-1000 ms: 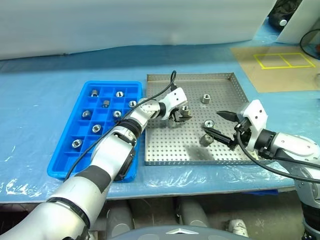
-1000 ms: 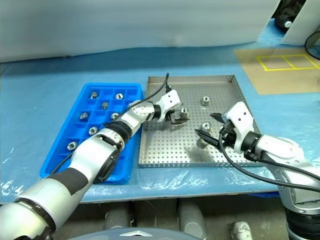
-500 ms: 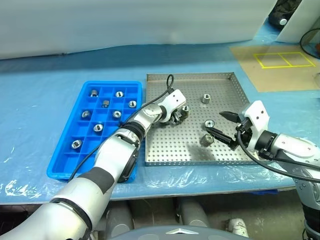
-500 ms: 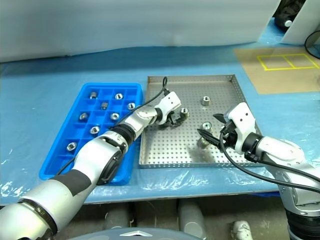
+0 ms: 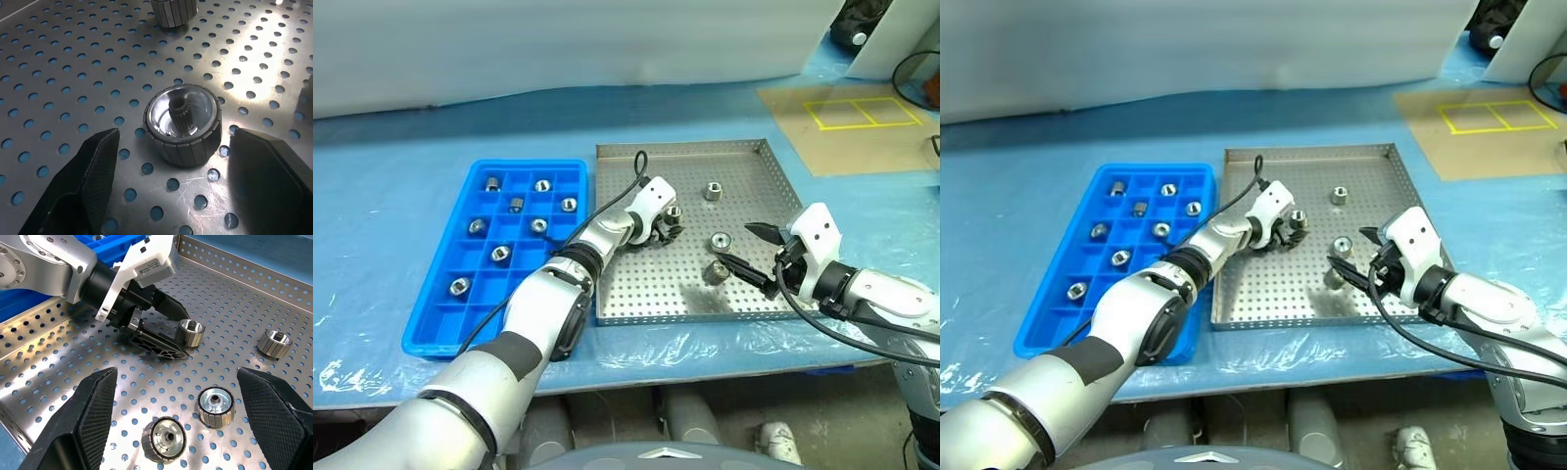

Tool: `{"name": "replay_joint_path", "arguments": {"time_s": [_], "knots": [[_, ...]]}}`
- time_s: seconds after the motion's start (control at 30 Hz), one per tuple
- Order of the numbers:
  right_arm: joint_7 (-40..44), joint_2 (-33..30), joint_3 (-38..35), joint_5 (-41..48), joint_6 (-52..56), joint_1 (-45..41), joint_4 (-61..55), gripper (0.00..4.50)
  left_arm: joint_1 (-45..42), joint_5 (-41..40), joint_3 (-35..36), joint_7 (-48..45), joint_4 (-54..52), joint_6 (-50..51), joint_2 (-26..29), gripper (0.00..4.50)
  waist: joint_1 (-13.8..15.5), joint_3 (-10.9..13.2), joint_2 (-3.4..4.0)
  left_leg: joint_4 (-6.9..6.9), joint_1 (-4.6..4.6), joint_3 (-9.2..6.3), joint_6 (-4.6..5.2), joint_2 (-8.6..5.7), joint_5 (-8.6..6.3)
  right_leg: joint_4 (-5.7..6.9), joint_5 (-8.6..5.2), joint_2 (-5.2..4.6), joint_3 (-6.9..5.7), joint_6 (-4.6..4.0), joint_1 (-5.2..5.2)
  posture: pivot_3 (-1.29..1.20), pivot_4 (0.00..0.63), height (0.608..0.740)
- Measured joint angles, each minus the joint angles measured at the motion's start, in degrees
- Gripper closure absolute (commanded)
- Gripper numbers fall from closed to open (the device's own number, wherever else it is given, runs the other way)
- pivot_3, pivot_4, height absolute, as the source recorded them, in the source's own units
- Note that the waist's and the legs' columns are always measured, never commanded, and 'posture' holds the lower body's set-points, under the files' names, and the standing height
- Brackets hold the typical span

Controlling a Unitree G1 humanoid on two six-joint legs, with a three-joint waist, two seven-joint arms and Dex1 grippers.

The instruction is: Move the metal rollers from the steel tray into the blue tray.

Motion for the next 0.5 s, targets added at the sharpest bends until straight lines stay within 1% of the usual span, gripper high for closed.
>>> {"name": "replay_joint_path", "arguments": {"time_s": [0.03,0.07,0.13,0.2,0.37,0.47,0.5], "knots": [[-0.08,0.0,0.0,0.0,0.0,0.01,-0.09,0.48,0.0,-0.05,0.37,0.17,0.0,0.03,-0.04,0.5,-0.11,0.0,0.0,0.0,-0.01,0.0,0.02,-0.03,-0.01,-0.01,0.0,-0.04,0.01,0.0,0.0,-0.66,0.15,0.74],[-0.2,0.0,0.0,0.0,0.0,0.0,-0.17,0.48,0.0,-0.15,0.8,0.21,0.0,0.11,-0.09,0.69,-0.18,0.0,0.0,0.01,-0.01,0.0,0.03,-0.05,-0.02,-0.01,0.0,-0.06,0.01,0.0,0.0,-0.66,0.15,0.74],[-0.42,0.0,0.0,0.02,0.0,0.0,-0.18,0.48,0.0,-0.21,1.07,0.21,0.0,0.23,-0.07,1.09,-0.24,0.0,0.0,0.01,-0.02,0.0,0.04,-0.06,-0.02,-0.01,0.0,-0.07,0.0,0.01,0.0,-0.66,0.15,0.74],[-0.58,0.0,0.0,0.02,0.0,0.0,-0.18,0.48,0.0,-0.1,1.14,0.18,-0.06,0.31,-0.01,1.71,-0.28,0.0,0.0,0.01,-0.02,0.0,0.04,-0.05,-0.02,-0.02,-0.01,-0.07,0.0,0.01,-0.01,-0.66,0.15,0.74],[-0.76,0.0,0.29,0.02,0.0,-0.1,-0.18,0.48,0.0,0.13,1.12,-0.36,-0.16,0.48,0.08,1.71,-0.26,0.0,0.01,-0.01,-0.1,0.0,0.12,-0.09,-0.07,-0.13,-0.01,-0.1,-0.01,0.01,-0.01,-0.65,0.15,0.74],[-0.93,0.0,0.67,0.02,-0.01,-0.22,-0.18,0.48,0.0,0.03,1.38,-1.34,-0.23,0.48,0.14,2.27,-0.27,0.0,0.01,-0.01,-0.09,0.0,0.13,-0.12,-0.07,-0.13,-0.01,-0.14,-0.01,0.01,-0.01,-0.65,0.15,0.74],[-0.95,0.01,0.68,0.02,-0.02,-0.25,-0.18,0.48,0.0,-0.05,1.66,-1.88,-0.22,0.5,0.25,2.59,-0.27,0.0,0.01,-0.01,-0.09,0.0,0.13,-0.12,-0.07,-0.13,-0.01,-0.14,-0.01,0.01,-0.01,-0.65,0.15,0.74]]}}
